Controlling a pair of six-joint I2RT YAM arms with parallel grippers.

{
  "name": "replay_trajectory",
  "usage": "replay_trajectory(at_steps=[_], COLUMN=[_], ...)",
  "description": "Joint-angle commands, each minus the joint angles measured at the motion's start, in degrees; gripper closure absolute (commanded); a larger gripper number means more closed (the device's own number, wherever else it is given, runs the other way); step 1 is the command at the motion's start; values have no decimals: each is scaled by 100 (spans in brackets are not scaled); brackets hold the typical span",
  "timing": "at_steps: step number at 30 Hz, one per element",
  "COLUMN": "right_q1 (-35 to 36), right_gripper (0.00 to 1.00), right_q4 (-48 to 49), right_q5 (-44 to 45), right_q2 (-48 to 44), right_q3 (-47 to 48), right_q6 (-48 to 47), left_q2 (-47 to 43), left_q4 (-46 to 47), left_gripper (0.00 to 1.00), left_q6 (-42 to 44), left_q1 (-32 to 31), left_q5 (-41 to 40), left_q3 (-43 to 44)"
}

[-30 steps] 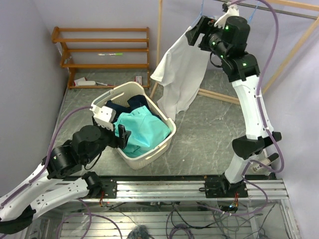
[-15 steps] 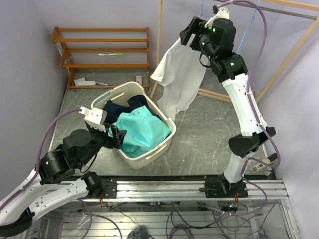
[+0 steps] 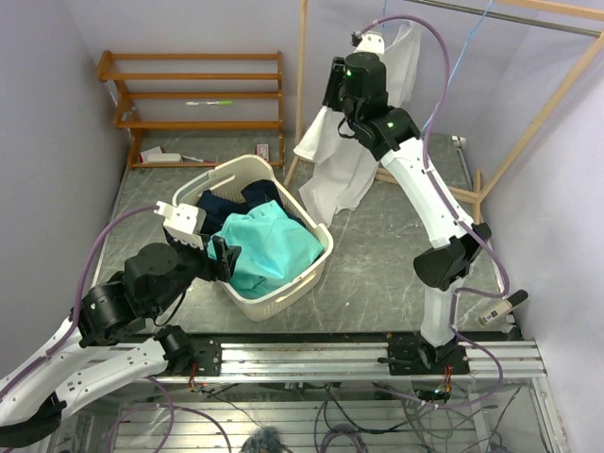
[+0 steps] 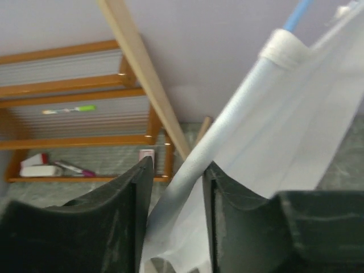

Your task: Remove the t-shirt from the hanger

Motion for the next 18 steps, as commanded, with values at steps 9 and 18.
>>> replay_trajectory(at_steps=[9,18], right_q1=[-334,-1410], right_gripper=[68,64], right_q4=[694,1124], right_q5=[1199,-521], right_q2=[-1755,-2129], right_q3=[-2096,-2739], right_q6=[-724,-382], left_q2=[-57,34], left_q4=[-2,-20], left_gripper=[14,14], left_q6=[-95,-104], left_q1=[31,37], left_q5=[-118,-131], left_q3=[-39,-43])
